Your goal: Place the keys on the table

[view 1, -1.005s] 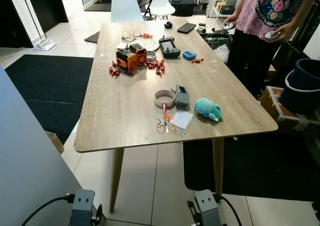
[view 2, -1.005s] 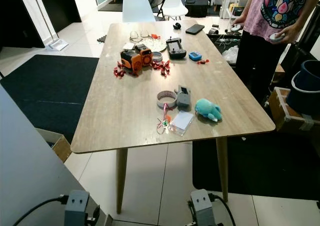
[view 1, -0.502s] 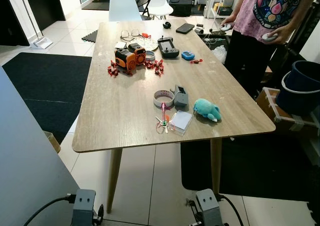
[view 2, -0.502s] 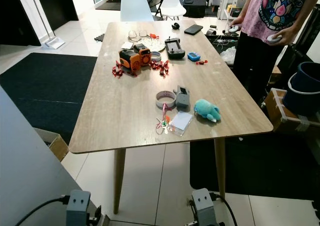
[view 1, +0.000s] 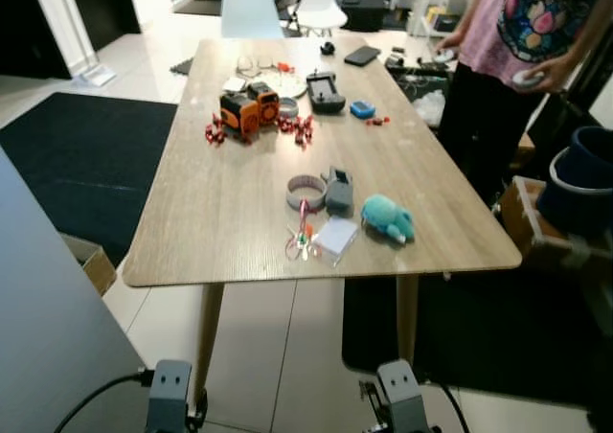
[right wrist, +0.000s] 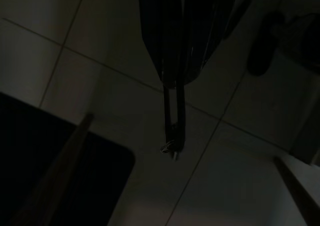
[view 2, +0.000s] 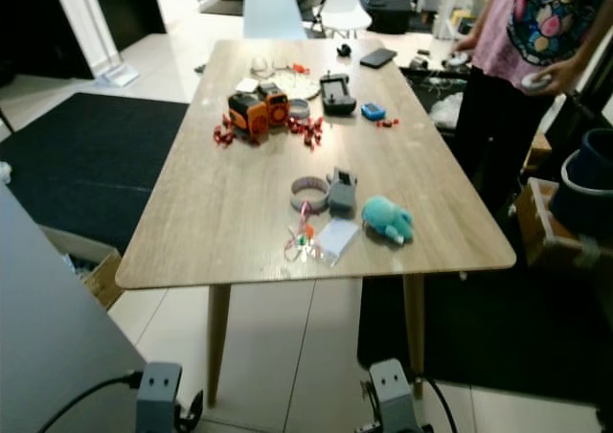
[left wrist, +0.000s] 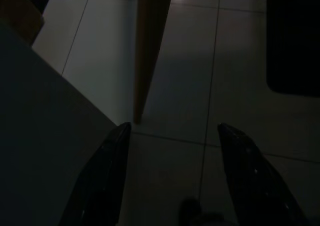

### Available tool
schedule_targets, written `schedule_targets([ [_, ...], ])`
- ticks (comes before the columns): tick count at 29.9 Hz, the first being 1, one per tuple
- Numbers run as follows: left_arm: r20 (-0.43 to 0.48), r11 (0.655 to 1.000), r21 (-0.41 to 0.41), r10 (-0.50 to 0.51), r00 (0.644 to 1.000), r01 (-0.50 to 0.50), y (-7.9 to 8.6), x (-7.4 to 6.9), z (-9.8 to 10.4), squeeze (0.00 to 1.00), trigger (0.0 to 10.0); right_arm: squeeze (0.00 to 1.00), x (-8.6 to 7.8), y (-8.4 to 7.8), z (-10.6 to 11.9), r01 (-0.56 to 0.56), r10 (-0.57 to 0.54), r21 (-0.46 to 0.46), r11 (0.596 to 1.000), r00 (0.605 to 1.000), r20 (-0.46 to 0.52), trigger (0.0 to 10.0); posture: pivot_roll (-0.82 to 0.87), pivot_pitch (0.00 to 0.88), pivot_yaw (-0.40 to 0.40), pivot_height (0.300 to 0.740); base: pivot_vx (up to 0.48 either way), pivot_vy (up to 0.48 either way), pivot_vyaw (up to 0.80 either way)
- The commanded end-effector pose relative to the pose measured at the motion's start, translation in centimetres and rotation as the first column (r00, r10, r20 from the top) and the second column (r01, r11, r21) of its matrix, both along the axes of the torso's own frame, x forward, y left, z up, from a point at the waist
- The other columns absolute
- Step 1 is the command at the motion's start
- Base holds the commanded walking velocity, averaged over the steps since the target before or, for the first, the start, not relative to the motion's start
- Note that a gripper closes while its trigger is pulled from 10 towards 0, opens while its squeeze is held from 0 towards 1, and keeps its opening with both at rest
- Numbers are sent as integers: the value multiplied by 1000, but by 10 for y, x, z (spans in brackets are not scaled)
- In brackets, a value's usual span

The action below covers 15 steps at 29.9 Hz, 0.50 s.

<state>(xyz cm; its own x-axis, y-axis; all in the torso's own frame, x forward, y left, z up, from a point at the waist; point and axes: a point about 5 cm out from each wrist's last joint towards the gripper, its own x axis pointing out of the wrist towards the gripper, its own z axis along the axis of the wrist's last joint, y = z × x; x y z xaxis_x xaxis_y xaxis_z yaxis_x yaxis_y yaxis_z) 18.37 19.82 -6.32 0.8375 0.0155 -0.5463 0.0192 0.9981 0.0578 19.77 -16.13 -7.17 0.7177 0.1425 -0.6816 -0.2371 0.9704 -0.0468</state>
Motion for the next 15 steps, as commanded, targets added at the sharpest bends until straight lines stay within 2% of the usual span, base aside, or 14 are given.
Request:
schedule_targets([
  [1, -34, 1000, 2, 2, 999, -2, 0, -7, -5, 0, 10000, 0, -4, 2, -3, 0, 0, 5, 1000, 1000, -18, 10000, 94, 72, -13, 740, 0, -401, 0],
  [7, -36, 1000, 3, 3, 999, -2, 1, -8, -5, 0, 10000, 0, -4, 2, -3, 0, 0, 4, 1000, 1000, -19, 10000, 97, 72, -12, 740, 0, -397, 0],
  [15, -44, 1000, 5, 20, 999, -19, 4, -8, -5, 0, 10000, 0, -5, 1, -3, 4, -4, 2, 1000, 1000, -23, 10000, 96, 70, -7, 740, 0, 0, 0],
])
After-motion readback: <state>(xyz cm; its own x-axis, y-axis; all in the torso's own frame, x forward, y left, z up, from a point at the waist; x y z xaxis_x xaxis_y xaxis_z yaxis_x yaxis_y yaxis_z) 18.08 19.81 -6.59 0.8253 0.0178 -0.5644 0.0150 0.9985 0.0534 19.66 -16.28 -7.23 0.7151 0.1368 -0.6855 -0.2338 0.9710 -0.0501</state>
